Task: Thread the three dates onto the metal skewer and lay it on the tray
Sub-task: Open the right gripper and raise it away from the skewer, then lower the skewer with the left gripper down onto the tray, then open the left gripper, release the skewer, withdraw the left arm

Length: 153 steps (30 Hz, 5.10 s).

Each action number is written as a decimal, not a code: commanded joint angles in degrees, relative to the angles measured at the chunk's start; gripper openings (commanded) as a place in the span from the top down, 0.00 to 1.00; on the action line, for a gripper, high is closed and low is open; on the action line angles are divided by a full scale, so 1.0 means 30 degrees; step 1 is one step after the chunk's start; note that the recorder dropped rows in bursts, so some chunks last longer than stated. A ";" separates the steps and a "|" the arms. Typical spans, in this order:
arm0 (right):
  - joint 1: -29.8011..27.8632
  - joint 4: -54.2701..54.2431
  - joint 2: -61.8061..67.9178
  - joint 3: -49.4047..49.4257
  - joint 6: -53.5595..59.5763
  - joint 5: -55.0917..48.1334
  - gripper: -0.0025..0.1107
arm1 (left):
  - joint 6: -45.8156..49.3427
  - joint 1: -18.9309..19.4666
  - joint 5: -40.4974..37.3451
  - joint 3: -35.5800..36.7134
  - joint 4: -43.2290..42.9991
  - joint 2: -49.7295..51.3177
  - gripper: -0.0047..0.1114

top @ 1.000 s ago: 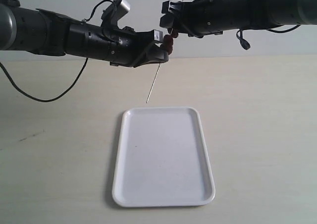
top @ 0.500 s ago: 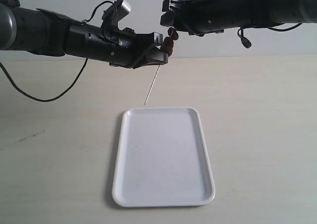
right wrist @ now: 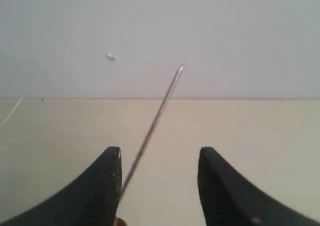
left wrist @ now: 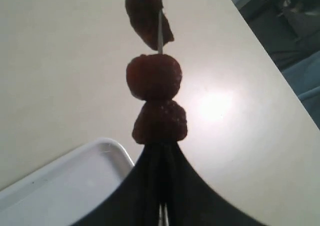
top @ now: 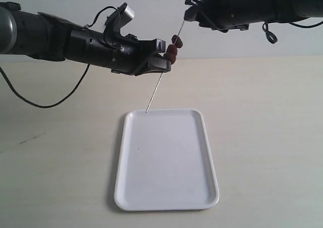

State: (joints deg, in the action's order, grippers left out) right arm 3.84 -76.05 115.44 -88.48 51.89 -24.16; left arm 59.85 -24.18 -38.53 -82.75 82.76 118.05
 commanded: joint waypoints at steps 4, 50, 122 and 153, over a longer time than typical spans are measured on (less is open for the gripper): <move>-0.1296 0.1932 -0.0252 0.0042 -0.2004 -0.0548 0.56 | 0.0052 0.0065 0.0152 0.1171 0.0465 -0.0012 0.96; -0.1546 0.2635 -0.0284 0.0042 -0.2502 -0.3611 0.56 | 0.6210 -0.2224 0.1406 0.7844 0.5727 -0.0012 0.96; -0.1546 0.3080 -0.0362 0.0042 -0.2625 -0.4952 0.56 | -0.1623 0.0328 -0.1392 0.7818 -0.1496 -0.0401 0.38; -0.1505 -0.7966 -2.6518 2.2826 1.5052 0.1055 0.98 | 1.2965 0.4524 0.4974 2.1440 0.5727 -2.6487 0.96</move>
State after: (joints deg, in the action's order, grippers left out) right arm -0.67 -99.25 42.78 -24.26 99.56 -21.98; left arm 100.65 -10.57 -27.28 -21.48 99.18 45.76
